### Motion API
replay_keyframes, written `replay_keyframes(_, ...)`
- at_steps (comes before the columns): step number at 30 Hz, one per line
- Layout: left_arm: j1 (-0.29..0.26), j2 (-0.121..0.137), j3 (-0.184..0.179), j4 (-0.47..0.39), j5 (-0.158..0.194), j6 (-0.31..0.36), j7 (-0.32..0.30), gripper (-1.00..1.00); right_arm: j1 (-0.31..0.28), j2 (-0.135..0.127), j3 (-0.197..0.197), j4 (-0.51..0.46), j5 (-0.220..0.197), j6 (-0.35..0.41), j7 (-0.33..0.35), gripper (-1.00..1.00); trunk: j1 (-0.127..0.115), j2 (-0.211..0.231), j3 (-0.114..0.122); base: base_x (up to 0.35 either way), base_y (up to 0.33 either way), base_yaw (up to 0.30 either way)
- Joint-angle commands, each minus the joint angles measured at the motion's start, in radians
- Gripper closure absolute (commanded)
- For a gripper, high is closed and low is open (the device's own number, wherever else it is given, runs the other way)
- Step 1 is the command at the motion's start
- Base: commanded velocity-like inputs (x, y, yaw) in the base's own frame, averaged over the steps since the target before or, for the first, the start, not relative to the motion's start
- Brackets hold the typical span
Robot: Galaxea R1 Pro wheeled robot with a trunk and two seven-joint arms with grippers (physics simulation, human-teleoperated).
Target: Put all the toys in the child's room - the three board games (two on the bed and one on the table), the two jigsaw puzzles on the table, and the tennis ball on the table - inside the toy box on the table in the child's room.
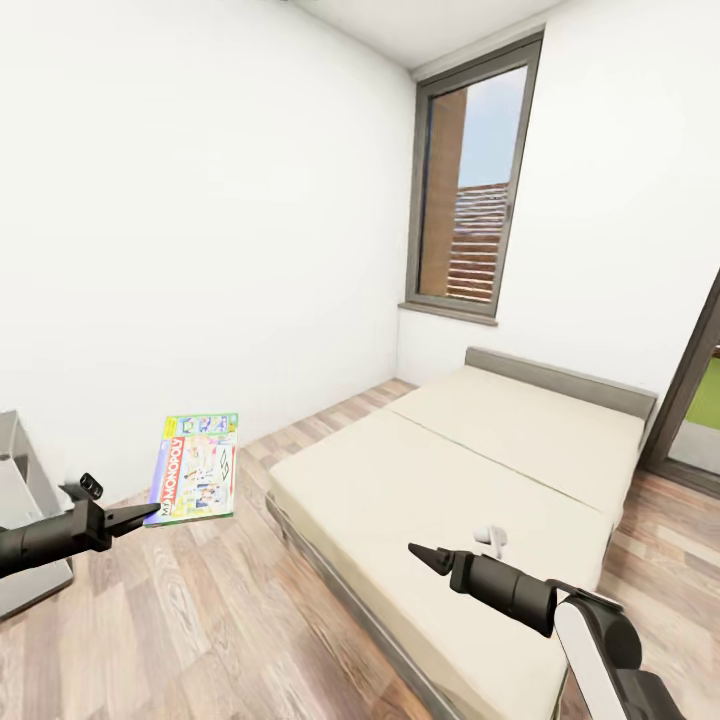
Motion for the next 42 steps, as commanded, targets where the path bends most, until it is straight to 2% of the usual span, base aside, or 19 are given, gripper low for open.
replay_keyframes(1,-0.001,0.000,0.000,0.000,0.001,0.011,-0.004,1.00,-0.001,0.000,-0.002,-0.001,0.000,0.006,0.003,-1.00,-0.004,0.006,0.002,0.000,0.000,0.291)
replay_keyframes(4,-0.001,0.000,0.000,0.000,0.000,0.011,-0.004,1.00,-0.001,0.000,-0.002,0.000,0.002,0.006,0.002,-1.00,-0.004,0.006,0.002,0.000,0.000,0.291)
replay_keyframes(11,-0.001,0.000,0.000,0.000,0.001,0.011,-0.004,1.00,-0.001,0.000,-0.002,0.000,0.004,0.006,0.003,-1.00,-0.031,0.055,0.024,0.000,0.000,0.291)
replay_keyframes(24,0.006,0.000,0.000,0.001,0.000,0.007,-0.004,1.00,-0.001,0.000,-0.002,0.000,0.004,0.007,0.003,-1.00,-0.031,0.055,0.024,0.018,0.007,0.291)
replay_keyframes(36,0.008,0.000,0.001,0.002,0.000,0.005,-0.004,1.00,-0.001,0.000,-0.002,0.001,0.005,0.009,0.006,-1.00,-0.031,0.055,0.024,0.225,0.181,0.289)
replay_keyframes(42,0.009,0.000,0.001,0.002,0.001,0.001,-0.004,1.00,-0.001,0.000,-0.002,0.001,0.004,0.008,0.013,-1.00,-0.031,0.055,0.024,0.258,0.221,0.087)
